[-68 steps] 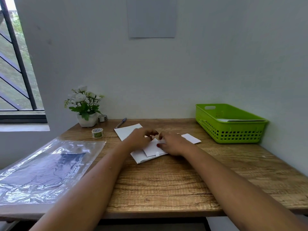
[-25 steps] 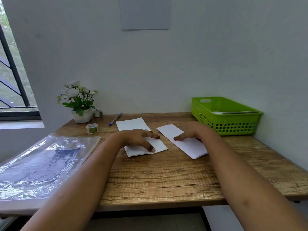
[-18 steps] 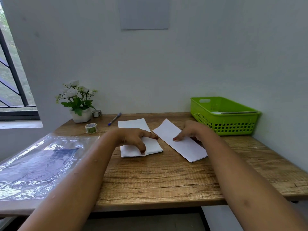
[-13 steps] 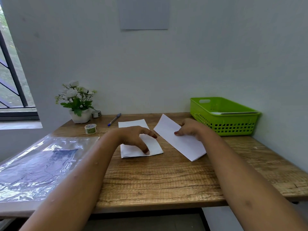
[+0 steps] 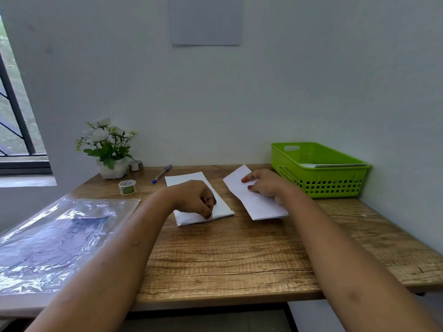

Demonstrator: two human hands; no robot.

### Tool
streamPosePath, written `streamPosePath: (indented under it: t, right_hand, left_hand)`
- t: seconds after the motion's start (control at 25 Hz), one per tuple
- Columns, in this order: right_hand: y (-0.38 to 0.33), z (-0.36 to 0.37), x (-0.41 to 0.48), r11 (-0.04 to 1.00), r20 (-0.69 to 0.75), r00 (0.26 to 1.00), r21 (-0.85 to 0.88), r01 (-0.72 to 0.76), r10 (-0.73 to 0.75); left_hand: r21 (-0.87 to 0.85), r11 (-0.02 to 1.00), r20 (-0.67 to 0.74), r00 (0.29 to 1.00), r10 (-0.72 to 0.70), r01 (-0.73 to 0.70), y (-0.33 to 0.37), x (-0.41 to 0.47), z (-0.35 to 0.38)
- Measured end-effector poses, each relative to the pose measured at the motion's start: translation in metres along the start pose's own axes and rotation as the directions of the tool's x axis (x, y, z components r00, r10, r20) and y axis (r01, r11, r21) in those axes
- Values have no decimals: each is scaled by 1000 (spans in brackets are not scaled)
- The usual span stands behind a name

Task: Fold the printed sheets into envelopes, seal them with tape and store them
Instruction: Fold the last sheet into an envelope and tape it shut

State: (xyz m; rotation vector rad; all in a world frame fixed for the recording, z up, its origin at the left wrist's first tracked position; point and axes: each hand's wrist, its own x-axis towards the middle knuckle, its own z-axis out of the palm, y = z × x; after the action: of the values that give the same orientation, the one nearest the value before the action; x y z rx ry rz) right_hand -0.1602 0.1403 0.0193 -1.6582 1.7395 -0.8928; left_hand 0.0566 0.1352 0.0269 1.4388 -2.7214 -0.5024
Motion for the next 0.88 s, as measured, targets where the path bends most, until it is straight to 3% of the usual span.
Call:
streamPosePath:
  t: [0.08, 0.16, 0.28, 0.4, 0.48, 0.6, 0.72, 0.88]
  right_hand:
    - [-1, 0, 0, 999, -32, 999, 52, 5, -3]
    - [-6, 0, -2, 990, -29, 1000, 139, 1, 3]
    - [-12, -10, -8, 969, -27, 1000, 248, 8, -2]
    - [-16, -25, -18, 922, 26, 1000, 387, -4, -7]
    - [-17, -30, -24, 911, 93, 996, 412, -29, -11]
    - [-15, -30, -24, 958, 199, 980, 284, -46, -12]
    - [-12, -32, -23, 996, 307, 952, 93, -18, -11]
    - [-7, -39, -25, 995, 303, 953, 102, -9, -22]
  left_hand:
    - [63, 998, -214, 976, 40, -28, 2, 2, 5]
    - [150, 989, -424, 903, 66, -2, 4, -2, 8]
    - [236, 971, -589, 799, 118, 31, 4, 1, 10]
    - [249, 966, -625, 773, 111, 63, 2, 8, 15]
    - [247, 965, -599, 796, 83, 85, -3, 12, 19]
    - [164, 983, -533, 846, 23, 77, -9, 15, 24]
    - [-12, 998, -531, 845, -60, 64, -12, 14, 25]
    - [-183, 981, -530, 834, -152, 63, -19, 11, 24]
